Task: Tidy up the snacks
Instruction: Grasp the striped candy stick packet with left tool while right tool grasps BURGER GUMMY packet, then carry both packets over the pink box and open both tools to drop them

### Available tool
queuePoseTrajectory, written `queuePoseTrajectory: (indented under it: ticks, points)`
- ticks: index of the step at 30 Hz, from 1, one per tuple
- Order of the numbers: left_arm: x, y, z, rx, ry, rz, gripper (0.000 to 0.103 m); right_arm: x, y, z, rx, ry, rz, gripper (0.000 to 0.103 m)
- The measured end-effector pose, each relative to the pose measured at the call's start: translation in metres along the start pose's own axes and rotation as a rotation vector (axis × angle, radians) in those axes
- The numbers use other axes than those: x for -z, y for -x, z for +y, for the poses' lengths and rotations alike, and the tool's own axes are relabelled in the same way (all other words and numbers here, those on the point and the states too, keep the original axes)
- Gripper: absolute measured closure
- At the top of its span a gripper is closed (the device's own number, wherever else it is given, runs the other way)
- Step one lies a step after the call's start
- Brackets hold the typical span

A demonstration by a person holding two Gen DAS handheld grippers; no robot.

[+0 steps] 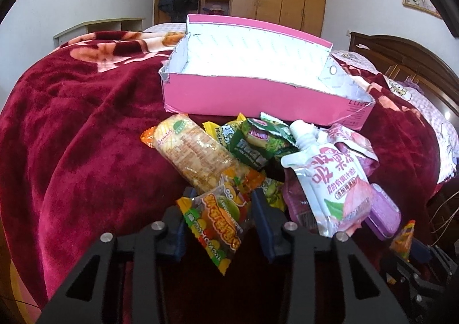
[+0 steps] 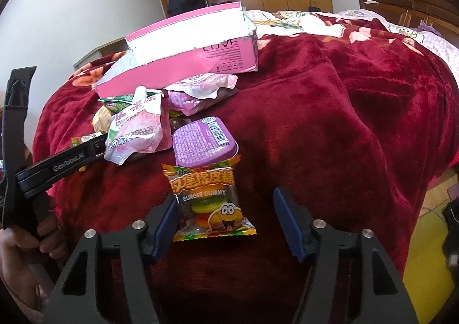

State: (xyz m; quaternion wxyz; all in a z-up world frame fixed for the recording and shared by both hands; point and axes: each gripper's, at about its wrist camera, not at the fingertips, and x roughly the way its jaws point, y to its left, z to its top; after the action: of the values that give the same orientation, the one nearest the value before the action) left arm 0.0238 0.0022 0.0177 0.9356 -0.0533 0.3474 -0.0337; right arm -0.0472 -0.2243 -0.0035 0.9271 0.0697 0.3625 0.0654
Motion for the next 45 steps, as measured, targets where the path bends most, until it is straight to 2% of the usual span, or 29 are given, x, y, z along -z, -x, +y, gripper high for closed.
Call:
queuePoseTrajectory:
  ticks: [1, 5, 8, 16, 20, 24, 28, 29, 30, 36, 45]
  points:
    - [0.001, 0.001, 0.001, 0.003, -0.001, 0.0, 0.061, 0.0, 0.0, 0.0, 0.001, 0.002, -0.001, 0.042]
    - [0.005, 0.01, 0.002, 0.01, -0.022, -0.012, 0.065, -0.001, 0.002, 0.002, -0.01, 0.007, -0.002, 0.063]
    - [0.003, 0.015, 0.003, 0.023, -0.032, -0.023, 0.069, -0.002, 0.004, 0.002, -0.02, 0.006, -0.009, 0.064]
    - [0.001, 0.024, 0.005, 0.05, -0.053, -0.027, 0.071, -0.007, 0.014, 0.01, -0.042, 0.036, -0.051, 0.067]
    - [0.004, 0.014, 0.001, 0.024, -0.08, -0.006, 0.07, -0.007, 0.016, 0.011, -0.051, 0.041, -0.057, 0.067]
    - [0.002, 0.003, -0.003, -0.028, -0.096, -0.002, 0.049, -0.006, 0.014, 0.009, -0.059, 0.033, -0.051, 0.067]
    - [0.008, -0.005, 0.001, -0.034, -0.086, 0.025, 0.049, -0.01, 0.017, 0.006, -0.057, 0.034, -0.071, 0.067]
    - [0.009, -0.003, 0.002, -0.029, -0.082, 0.021, 0.051, -0.011, 0.018, 0.007, -0.059, 0.038, -0.077, 0.067]
    - [0.008, -0.001, 0.004, -0.024, -0.078, 0.016, 0.06, -0.012, 0.019, 0.007, -0.061, 0.044, -0.083, 0.067]
    - [0.008, 0.012, 0.013, 0.026, -0.046, 0.012, 0.063, -0.019, 0.025, 0.014, -0.092, 0.072, -0.105, 0.067]
    - [-0.018, 0.046, 0.009, 0.066, -0.069, -0.081, 0.064, -0.04, 0.028, 0.016, -0.134, 0.084, -0.115, 0.067]
